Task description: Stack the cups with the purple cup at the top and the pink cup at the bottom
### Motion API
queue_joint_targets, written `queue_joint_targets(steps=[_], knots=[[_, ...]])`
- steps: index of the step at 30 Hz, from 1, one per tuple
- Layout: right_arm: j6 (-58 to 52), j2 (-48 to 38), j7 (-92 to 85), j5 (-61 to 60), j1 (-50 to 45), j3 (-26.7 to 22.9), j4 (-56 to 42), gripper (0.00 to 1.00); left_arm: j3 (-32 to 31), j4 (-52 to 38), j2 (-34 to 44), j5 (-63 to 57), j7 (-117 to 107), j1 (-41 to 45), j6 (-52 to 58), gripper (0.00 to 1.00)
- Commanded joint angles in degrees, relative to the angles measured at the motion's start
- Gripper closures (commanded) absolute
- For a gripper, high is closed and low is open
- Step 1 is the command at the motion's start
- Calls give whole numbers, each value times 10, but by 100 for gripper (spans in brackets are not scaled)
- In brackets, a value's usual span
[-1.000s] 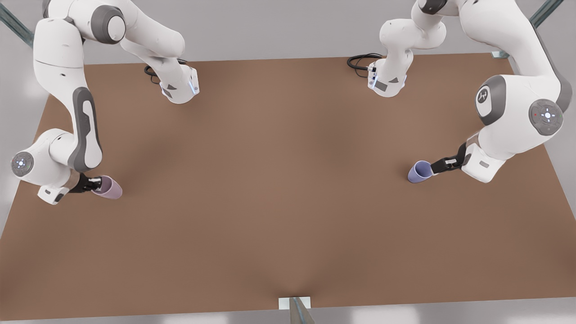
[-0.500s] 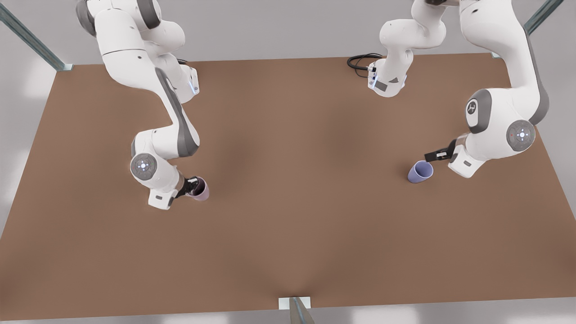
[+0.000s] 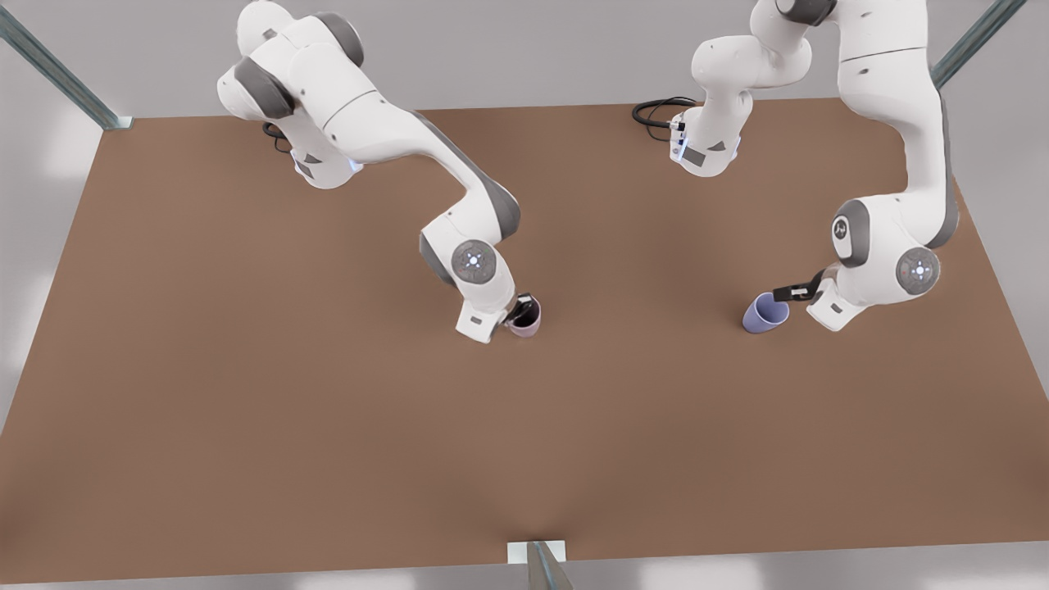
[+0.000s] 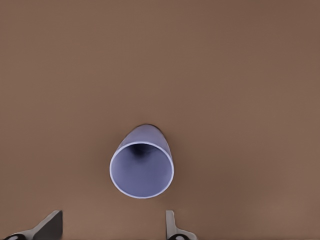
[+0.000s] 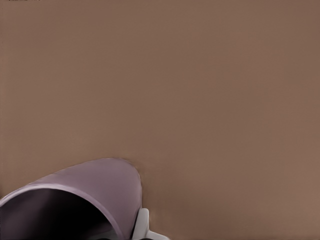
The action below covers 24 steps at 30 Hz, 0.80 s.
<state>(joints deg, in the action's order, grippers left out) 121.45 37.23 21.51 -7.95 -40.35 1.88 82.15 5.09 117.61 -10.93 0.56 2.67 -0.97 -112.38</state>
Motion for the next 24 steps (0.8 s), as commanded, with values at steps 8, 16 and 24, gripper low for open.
queue_joint_targets(steps=[8, 16, 24], knots=[[9, 62, 390, 6, -50, 1, -27, 79, 0, 38, -17, -1, 97, -11, -124, 0], [10, 79, 392, 7, -59, 1, -23, 79, 0, 61, -45, 0, 97, -27, -169, 0], [25, 71, 391, 5, -63, -2, -19, 0, -1, 63, -59, 4, 97, -33, -187, 0]])
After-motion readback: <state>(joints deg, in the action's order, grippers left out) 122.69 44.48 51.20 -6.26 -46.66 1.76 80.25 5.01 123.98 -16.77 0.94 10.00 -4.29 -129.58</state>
